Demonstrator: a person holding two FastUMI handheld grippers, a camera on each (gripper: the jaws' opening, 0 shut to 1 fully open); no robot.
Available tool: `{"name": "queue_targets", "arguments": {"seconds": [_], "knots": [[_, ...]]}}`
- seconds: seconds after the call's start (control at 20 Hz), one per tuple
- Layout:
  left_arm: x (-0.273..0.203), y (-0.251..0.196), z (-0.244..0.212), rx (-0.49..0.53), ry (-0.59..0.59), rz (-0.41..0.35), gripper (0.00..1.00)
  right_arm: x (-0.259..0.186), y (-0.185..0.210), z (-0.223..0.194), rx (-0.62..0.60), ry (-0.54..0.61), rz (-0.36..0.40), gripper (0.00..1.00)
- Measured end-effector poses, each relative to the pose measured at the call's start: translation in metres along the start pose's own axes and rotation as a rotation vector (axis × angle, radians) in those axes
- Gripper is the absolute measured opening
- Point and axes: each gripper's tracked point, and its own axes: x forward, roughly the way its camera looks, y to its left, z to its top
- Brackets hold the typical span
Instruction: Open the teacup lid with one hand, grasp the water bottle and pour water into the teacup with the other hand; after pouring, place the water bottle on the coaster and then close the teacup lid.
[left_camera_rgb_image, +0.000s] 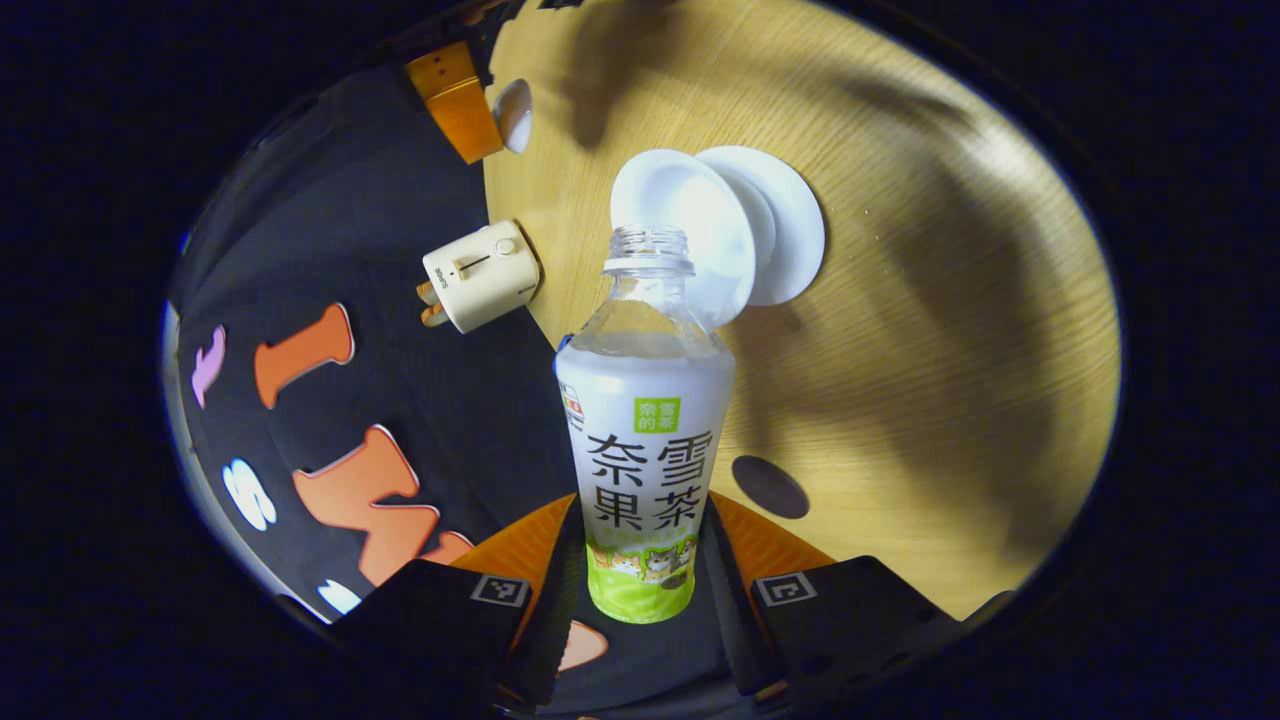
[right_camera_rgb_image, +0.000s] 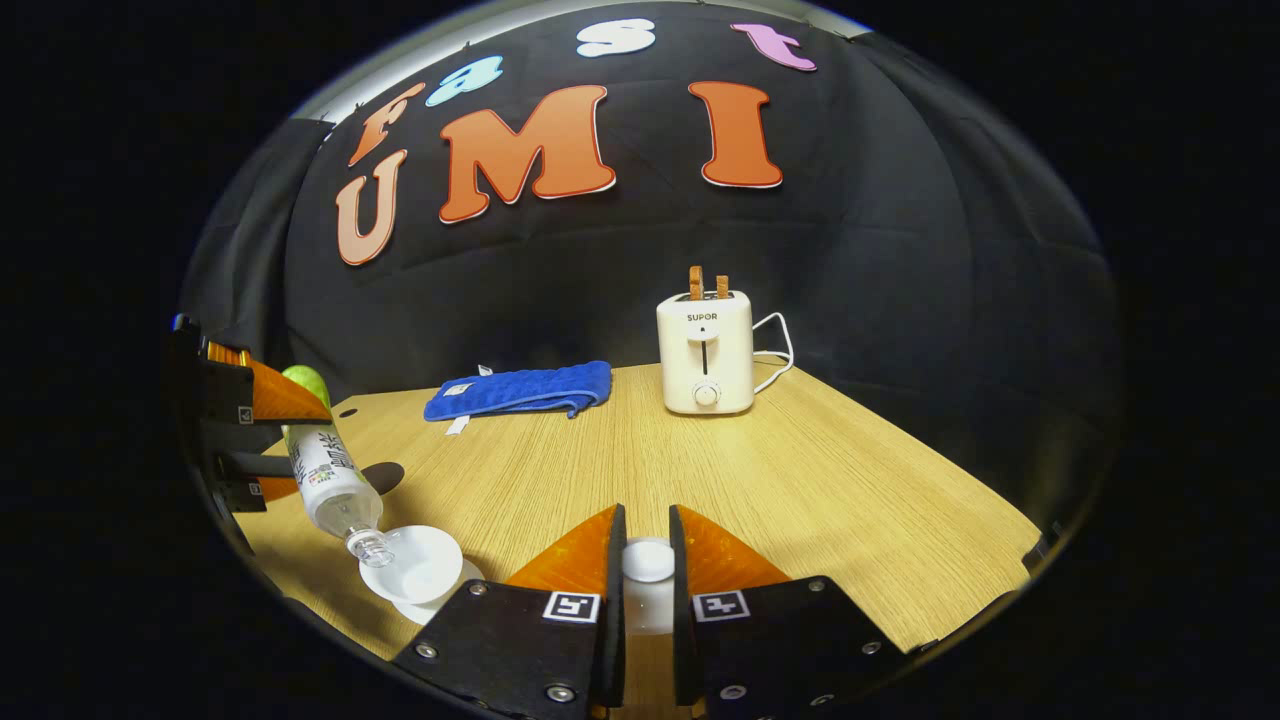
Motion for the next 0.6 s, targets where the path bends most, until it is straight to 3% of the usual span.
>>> {"name": "queue_targets", "arguments": {"seconds": [0.3,0.5,0.6], "knots": [[-0.007,-0.028,0.009,-0.471,-0.073,-0.034,0.67,0.002,-0.003,-0.002,0.01,0.008,-0.005,0.19],[0.005,-0.023,0.005,-0.76,-0.101,0.014,0.67,0.002,-0.001,-0.003,0.008,0.005,-0.005,0.19],[0.002,-0.02,-0.002,-0.992,-0.111,0.041,0.67,0.002,0.0,-0.003,0.004,0.008,-0.005,0.19]]}}
